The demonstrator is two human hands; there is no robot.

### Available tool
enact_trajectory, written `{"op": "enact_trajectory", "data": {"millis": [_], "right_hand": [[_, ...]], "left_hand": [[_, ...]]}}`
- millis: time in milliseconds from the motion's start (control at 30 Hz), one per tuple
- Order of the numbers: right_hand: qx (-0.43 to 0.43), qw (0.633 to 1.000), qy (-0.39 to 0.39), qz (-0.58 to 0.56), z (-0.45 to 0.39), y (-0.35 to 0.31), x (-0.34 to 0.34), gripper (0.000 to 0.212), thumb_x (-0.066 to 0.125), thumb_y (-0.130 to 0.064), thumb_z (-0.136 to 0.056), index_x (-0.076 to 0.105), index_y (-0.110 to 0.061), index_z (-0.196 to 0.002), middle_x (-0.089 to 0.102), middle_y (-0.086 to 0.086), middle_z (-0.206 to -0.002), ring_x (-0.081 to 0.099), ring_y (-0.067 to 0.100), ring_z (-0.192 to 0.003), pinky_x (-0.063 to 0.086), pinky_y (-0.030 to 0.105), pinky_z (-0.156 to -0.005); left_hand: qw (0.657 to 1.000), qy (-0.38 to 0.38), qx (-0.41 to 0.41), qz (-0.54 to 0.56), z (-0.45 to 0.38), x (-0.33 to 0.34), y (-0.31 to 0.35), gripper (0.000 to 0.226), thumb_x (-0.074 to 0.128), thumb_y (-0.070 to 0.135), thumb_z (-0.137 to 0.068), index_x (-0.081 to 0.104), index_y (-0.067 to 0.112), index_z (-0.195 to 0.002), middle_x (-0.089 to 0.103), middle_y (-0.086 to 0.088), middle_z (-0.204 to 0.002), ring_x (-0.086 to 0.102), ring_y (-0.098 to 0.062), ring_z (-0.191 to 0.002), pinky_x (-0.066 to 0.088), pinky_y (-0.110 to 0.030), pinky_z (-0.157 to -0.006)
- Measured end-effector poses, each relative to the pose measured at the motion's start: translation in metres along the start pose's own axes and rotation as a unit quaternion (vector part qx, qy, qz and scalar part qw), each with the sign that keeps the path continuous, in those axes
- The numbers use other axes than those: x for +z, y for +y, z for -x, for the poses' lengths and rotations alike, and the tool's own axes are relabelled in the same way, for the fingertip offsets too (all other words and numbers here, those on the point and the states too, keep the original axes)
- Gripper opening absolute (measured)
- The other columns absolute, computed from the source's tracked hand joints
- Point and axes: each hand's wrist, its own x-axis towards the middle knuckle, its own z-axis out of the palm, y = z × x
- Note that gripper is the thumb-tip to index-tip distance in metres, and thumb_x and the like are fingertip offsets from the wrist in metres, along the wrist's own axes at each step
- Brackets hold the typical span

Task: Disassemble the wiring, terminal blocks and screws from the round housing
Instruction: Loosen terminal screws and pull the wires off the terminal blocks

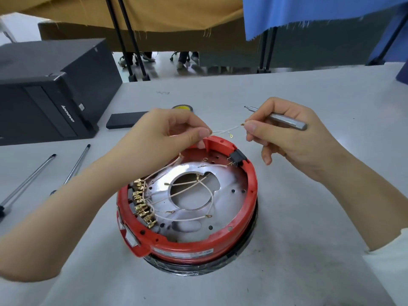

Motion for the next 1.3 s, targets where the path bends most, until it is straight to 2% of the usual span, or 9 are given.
{"op": "enact_trajectory", "data": {"millis": [233, 300, 400, 567, 667, 767, 933, 1100, 1300], "right_hand": [[0.038, 0.992, 0.012, 0.124, -0.049, 0.017, -0.003, 0.012, 0.064, -0.002, -0.088, 0.062, -0.008, -0.077, 0.067, 0.016, -0.075, 0.065, 0.01, -0.066, 0.053, 0.024, -0.048], [0.073, 0.986, 0.025, 0.148, -0.066, 0.032, -0.007, 0.009, 0.064, -0.007, -0.089, 0.063, -0.01, -0.081, 0.068, 0.008, -0.072, 0.06, 0.01, -0.06, 0.052, 0.024, -0.049], [0.135, 0.972, 0.043, 0.187, -0.089, 0.064, -0.016, 0.006, 0.062, -0.01, -0.09, 0.063, -0.01, -0.084, 0.068, 0.003, -0.069, 0.05, 0.012, -0.055, 0.05, 0.025, -0.046], [0.18, 0.948, 0.038, 0.26, -0.107, 0.113, -0.019, 0.009, 0.063, -0.013, -0.089, 0.064, -0.015, -0.08, 0.063, -0.009, -0.057, 0.054, 0.015, -0.055, 0.042, 0.026, -0.054], [0.171, 0.94, 0.04, 0.293, -0.112, 0.125, -0.013, 0.016, 0.063, -0.015, -0.088, 0.062, -0.022, -0.074, 0.051, -0.016, -0.04, 0.066, 0.025, -0.074, 0.042, 0.023, -0.058], [0.153, 0.933, 0.051, 0.323, -0.112, 0.126, -0.011, 0.015, 0.059, -0.02, -0.09, 0.063, -0.026, -0.077, 0.06, -0.012, -0.054, 0.061, 0.015, -0.069, 0.039, 0.01, -0.05], [0.15, 0.955, 0.088, 0.24, -0.091, 0.099, -0.009, 0.029, 0.045, -0.041, -0.098, 0.067, -0.024, -0.091, 0.063, -0.008, -0.057, 0.048, -0.005, -0.047, 0.032, 0.018, -0.052], [0.092, 0.976, 0.122, 0.154, -0.052, 0.05, -0.002, 0.044, 0.037, -0.045, -0.101, 0.072, -0.018, -0.103, 0.04, 0.008, -0.055, 0.043, -0.002, -0.042, 0.034, 0.006, -0.045], [0.089, 0.989, 0.111, 0.043, -0.005, 0.024, 0.005, 0.017, 0.052, -0.023, -0.097, 0.065, -0.013, -0.093, 0.049, -0.002, -0.055, 0.037, 0.011, -0.05, 0.028, 0.018, -0.041]], "left_hand": [[0.989, 0.032, -0.005, -0.142, -0.056, 0.001, -0.036, 0.015, 0.06, 0.027, -0.094, 0.062, 0.035, -0.082, 0.068, 0.019, -0.073, 0.058, 0.009, -0.08, 0.04, -0.006, -0.072], [0.987, 0.01, -0.033, -0.159, -0.072, 0.005, -0.052, 0.004, 0.057, 0.03, -0.095, 0.062, 0.03, -0.094, 0.064, 0.02, -0.08, 0.057, 0.006, -0.079, 0.04, -0.016, -0.071], [0.98, -0.049, -0.077, -0.178, -0.08, 0.012, -0.075, 0.022, 0.052, 0.041, -0.095, 0.055, 0.027, -0.112, 0.058, 0.015, -0.094, 0.052, 0.002, -0.078, 0.034, -0.022, -0.073], [0.98, -0.089, -0.085, -0.154, -0.072, 0.019, -0.09, 0.042, 0.04, 0.048, -0.098, 0.05, 0.017, -0.072, 0.044, 0.008, -0.06, 0.041, -0.007, -0.057, 0.032, -0.02, -0.057], [0.98, -0.094, -0.067, -0.163, -0.07, 0.02, -0.087, 0.045, 0.037, 0.045, -0.1, 0.039, 0.018, -0.064, 0.037, 0.006, -0.054, 0.037, -0.007, -0.053, 0.029, -0.024, -0.054], [0.98, -0.095, -0.055, -0.169, -0.069, 0.021, -0.085, 0.044, 0.036, 0.044, -0.1, 0.038, 0.018, -0.064, 0.038, 0.005, -0.054, 0.038, -0.006, -0.053, 0.029, -0.023, -0.054], [0.979, -0.085, -0.032, -0.18, -0.064, 0.019, -0.08, 0.033, 0.035, 0.039, -0.102, 0.059, 0.019, -0.088, 0.057, 0.01, -0.073, 0.052, -0.008, -0.071, 0.039, -0.025, -0.069], [0.976, -0.037, 0.075, -0.203, -0.05, 0.018, -0.059, 0.027, 0.037, 0.026, -0.102, 0.061, 0.019, -0.111, 0.055, 0.01, -0.102, 0.045, 0.003, -0.09, 0.029, 0.002, -0.081], [0.957, -0.091, 0.132, -0.241, -0.015, 0.044, -0.03, 0.026, 0.045, 0.034, -0.096, 0.062, 0.018, -0.109, 0.06, 0.005, -0.107, 0.052, -0.012, -0.102, 0.039, -0.026, -0.091]]}}
